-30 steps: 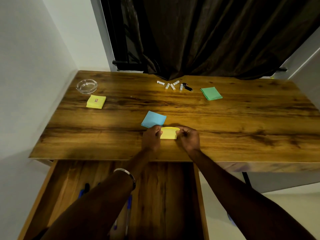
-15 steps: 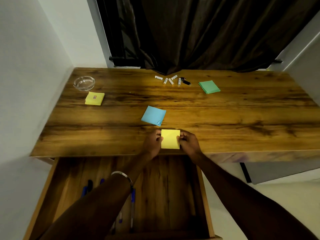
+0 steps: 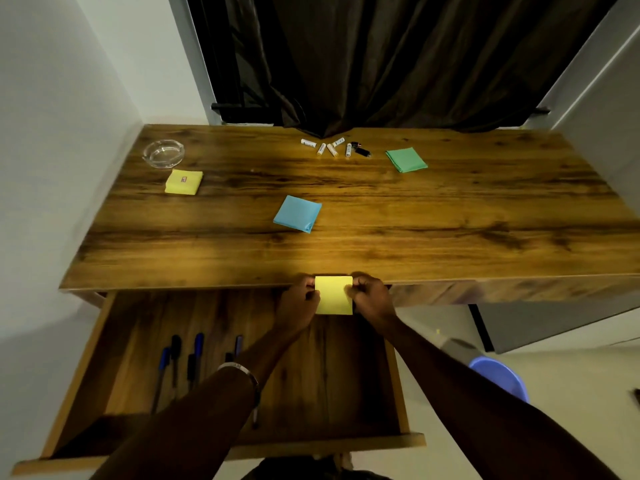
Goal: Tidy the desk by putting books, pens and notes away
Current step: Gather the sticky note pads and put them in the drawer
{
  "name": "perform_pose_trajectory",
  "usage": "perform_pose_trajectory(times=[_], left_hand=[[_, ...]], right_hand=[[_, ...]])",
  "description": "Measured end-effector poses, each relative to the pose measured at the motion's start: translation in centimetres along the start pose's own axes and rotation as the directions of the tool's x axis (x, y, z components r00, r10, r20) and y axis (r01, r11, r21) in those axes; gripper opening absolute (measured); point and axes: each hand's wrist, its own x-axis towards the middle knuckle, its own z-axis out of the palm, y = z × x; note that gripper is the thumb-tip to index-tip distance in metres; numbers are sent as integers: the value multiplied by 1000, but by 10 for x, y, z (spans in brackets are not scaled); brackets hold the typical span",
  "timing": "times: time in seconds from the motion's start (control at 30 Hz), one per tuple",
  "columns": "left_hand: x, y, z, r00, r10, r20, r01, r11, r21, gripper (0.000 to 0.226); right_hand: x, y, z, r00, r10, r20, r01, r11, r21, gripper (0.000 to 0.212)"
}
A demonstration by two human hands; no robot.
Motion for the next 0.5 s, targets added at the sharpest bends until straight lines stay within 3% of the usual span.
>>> perform_pose_trajectory(times=[0.13,0.23,0.33,0.5], left_hand=[[-28,-20,14,994,-74,79,75,997,-18,26],[-46,-41,28,986,-112,121,114,993,-9,26],[-65,-46,39,972,-197,124,206,977,-59,30],[-83,-51,58,870,-411,271,464,868,-174,16]], right_hand=[[-26,13,-5,985,99,140,-85,991,-108,13],[-38,22,-8,971,75,227,-13,965,-263,32],[-48,23,-8,940,113,321,46,894,-446,31],[-63,32,1,910,119,398,199,716,-669,37]])
